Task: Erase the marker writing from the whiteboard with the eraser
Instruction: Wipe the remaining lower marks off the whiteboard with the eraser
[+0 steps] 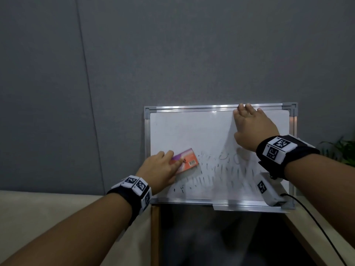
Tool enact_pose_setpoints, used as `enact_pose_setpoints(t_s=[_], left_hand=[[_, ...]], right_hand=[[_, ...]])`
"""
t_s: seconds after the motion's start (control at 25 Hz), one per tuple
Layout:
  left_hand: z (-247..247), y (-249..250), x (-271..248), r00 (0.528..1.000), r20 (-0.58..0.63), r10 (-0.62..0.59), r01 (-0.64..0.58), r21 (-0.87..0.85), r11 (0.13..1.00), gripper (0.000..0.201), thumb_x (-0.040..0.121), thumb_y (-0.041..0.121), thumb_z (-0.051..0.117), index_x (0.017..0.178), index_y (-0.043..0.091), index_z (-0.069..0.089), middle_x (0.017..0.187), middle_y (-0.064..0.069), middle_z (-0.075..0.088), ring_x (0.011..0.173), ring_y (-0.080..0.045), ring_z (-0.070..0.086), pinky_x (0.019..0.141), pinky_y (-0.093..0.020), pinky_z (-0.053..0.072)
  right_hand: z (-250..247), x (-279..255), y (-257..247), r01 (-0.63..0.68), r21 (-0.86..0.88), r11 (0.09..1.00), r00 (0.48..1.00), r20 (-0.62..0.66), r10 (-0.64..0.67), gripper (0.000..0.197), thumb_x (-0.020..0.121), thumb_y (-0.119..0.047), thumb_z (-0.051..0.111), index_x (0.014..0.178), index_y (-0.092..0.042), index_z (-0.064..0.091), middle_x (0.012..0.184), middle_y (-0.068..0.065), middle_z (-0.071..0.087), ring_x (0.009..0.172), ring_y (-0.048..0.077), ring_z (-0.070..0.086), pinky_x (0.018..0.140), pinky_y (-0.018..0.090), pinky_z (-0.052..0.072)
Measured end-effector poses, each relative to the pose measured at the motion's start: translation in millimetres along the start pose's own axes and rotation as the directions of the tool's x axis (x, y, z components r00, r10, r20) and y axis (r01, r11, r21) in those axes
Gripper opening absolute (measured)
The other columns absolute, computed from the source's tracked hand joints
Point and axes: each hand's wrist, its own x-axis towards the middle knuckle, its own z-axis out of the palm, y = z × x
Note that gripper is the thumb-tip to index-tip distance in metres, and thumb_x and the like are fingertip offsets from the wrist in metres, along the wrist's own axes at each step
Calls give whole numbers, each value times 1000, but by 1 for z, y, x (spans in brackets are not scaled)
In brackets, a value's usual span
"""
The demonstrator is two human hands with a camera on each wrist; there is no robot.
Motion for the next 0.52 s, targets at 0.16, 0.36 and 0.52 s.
enact_pose_setpoints(t_s=[0.16,0.36,0.52], left_hand=[[5,5,0,999,-11,42,-42,-2,999,54,72,41,72,120,17,60,92,-8,55,69,-21,50,49,-30,40],[-12,-3,24,992,-57,-113,112,-19,994,56,79,43,66,127,17,55,95,-8,51,72,-21,49,52,-29,34],[-8,13,30,998,-33,-58,56,-45,997,56,78,40,67,126,16,55,95,-9,51,73,-23,50,52,-31,37]], right_hand=[[3,-6,1,11,60,998,1000,-27,-9,75,87,-28,44,151,-11,8,160,6,3,147,21,1,119,37,2],[16,-29,-4,90,87,992,994,-77,-83,72,89,-27,44,151,-12,11,159,5,7,146,19,6,119,35,1],[27,-43,1,93,83,992,996,-24,-91,70,90,-25,43,151,-12,13,160,5,7,146,19,6,118,35,1]])
